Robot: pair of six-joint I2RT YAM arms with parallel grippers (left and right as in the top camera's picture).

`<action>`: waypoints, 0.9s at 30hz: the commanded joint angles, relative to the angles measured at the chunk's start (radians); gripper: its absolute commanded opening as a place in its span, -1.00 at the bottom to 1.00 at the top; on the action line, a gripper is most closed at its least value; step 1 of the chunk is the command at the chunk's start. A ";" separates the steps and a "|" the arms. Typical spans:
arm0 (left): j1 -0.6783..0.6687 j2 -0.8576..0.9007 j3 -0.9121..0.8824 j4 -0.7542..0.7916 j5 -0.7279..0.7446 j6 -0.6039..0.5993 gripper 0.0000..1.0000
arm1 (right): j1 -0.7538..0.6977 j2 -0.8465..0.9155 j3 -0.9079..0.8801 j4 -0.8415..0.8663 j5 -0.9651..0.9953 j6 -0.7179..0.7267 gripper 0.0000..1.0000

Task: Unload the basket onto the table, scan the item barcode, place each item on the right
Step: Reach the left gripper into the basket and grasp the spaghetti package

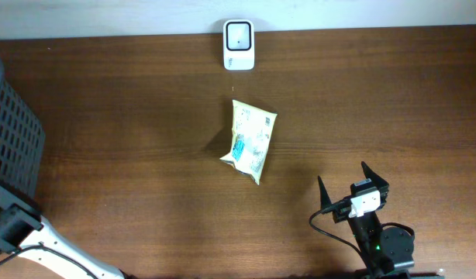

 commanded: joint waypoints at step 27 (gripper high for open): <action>0.014 -0.424 0.045 0.021 0.475 0.024 -1.00 | 0.006 -0.006 -0.006 -0.004 -0.006 0.011 0.97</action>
